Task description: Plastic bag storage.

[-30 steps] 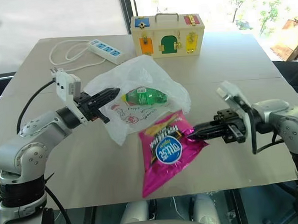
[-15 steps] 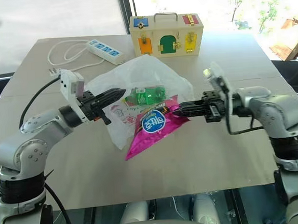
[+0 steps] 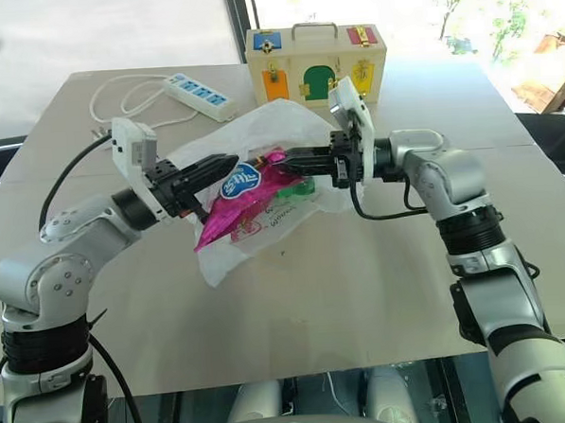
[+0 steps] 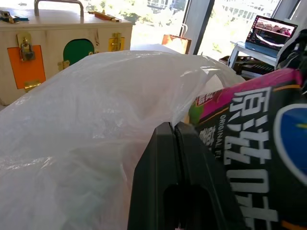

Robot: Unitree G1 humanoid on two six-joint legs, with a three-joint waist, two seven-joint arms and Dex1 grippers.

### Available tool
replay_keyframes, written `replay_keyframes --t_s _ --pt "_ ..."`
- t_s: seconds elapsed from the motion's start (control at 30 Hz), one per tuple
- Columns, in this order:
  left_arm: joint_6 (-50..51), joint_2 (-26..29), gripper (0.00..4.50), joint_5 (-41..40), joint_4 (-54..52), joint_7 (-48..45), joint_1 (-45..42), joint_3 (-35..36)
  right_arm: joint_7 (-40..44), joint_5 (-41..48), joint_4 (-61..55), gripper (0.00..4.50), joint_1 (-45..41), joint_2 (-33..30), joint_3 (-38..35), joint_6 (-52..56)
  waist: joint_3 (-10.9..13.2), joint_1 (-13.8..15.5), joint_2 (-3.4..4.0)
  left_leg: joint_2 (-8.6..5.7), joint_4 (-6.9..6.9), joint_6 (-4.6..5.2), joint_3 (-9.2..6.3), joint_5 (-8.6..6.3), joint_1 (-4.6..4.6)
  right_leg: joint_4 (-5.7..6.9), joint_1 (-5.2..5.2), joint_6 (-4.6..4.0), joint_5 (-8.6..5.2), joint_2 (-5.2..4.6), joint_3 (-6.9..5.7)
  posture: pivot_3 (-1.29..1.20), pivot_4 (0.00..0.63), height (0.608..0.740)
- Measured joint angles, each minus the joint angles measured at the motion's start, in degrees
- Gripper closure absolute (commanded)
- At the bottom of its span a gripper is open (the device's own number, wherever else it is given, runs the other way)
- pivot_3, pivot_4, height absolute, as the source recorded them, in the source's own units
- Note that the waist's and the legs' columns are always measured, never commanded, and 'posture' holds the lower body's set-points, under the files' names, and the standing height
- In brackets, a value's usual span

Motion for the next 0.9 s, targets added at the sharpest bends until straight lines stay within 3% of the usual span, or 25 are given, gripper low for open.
replay_keyframes --t_s 0.17,0.23,0.37,0.57,0.7,0.8,0.9 --pt "0.3 -0.6 4.5 -2.0 1.2 1.7 -2.0 2.3 -1.0 -8.7 16.2 4.43 -1.7 5.5 2.1 -12.3 0.0 -0.3 0.01 0.0 0.02 0.0 0.02 0.0 0.04 -0.03 0.01 0.0 0.0 0.0 0.02 0.0 0.15 0.74" --pt "0.4 -1.2 4.5 -2.9 1.7 2.2 -2.9 2.4 -7.9 -15.3 31.9 4.43 -6.1 10.0 2.4 -24.0 0.0 -1.0 0.02 0.0 0.03 -0.01 0.02 0.01 0.07 -0.05 0.02 0.0 0.0 -0.01 0.02 0.0 0.15 0.74" --pt "0.5 -1.3 4.5 -3.4 2.4 2.8 -3.6 2.3 -19.2 -23.4 47.5 4.43 -12.0 14.2 2.4 -35.8 0.0 -1.8 0.06 0.0 0.04 -0.01 0.03 0.01 0.08 0.08 0.02 0.0 0.0 -0.01 0.03 0.0 0.15 0.74" --pt "0.4 -2.0 4.5 -3.6 3.1 3.1 -3.8 2.3 -38.9 -30.3 58.5 4.43 -16.3 18.8 0.4 -40.1 0.1 -2.1 0.08 0.0 0.0 -0.02 0.03 0.01 0.05 0.05 0.02 0.0 0.0 -0.01 0.02 0.0 0.15 0.74" --pt "0.0 -2.8 4.5 -3.5 3.1 3.4 -3.7 1.9 -48.7 -24.8 59.5 4.43 -19.8 24.2 -10.4 -40.1 0.1 -2.8 0.17 0.0 -0.04 -0.02 0.02 0.01 0.04 0.05 0.01 0.0 0.0 -0.01 0.01 0.0 0.15 0.74" --pt "-0.2 -3.1 4.5 -3.3 3.2 3.5 -3.7 1.8 -45.4 -25.0 57.8 3.76 -20.3 25.8 -10.2 -39.5 0.1 -3.1 0.16 0.0 -0.06 -0.02 0.03 0.01 0.05 0.01 0.02 0.0 0.0 -0.01 0.03 0.0 0.15 0.74" --pt "-0.7 -3.6 4.5 -2.6 3.2 3.4 -3.7 1.4 -29.7 -30.9 53.1 2.5 -14.4 25.7 -0.7 -36.0 0.1 -2.9 0.18 -0.01 -0.09 -0.02 0.01 0.01 0.06 -0.03 0.04 0.0 0.0 0.0 0.02 0.0 0.15 0.74"
